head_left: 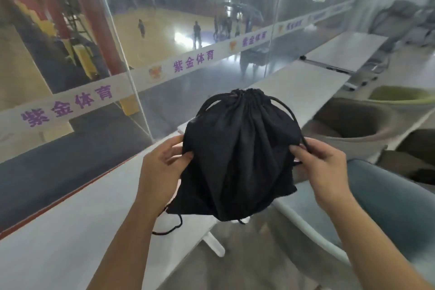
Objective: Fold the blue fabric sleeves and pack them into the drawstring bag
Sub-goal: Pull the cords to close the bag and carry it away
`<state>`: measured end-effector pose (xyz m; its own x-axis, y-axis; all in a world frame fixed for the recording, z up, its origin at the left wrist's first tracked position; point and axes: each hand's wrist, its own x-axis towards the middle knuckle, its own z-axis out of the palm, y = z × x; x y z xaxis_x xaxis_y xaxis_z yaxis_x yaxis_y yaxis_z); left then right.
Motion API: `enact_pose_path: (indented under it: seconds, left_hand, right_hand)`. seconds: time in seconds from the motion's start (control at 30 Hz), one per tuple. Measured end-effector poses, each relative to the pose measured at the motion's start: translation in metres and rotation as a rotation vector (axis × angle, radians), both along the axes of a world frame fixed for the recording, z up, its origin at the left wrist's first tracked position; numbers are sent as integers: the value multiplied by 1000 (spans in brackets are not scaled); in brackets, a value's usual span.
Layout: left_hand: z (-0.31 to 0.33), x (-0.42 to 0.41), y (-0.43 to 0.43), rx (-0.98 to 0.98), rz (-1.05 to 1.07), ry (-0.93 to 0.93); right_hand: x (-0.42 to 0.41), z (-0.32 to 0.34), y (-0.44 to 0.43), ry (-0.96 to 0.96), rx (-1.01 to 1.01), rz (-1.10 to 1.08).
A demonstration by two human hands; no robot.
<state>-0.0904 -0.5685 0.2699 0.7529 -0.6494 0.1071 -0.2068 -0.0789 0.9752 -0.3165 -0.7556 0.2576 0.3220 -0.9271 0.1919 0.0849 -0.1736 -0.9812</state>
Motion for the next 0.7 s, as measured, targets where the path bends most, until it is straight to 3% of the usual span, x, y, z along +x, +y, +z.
enact_pose_path:
  seconds: [0.17,0.43,0.7]
  left_hand:
    - [26,-90,-52,-46,-288,-22]
    - [58,-299,-135,-159,-747,27]
    - [48,-522,-217,-145,-989,74]
  right_hand:
    - [-133,32,17,-57,-44,-212]
    - [-361,69,45,-74,-102,-648]
    - [-573,75,41,-26,-84,-883]
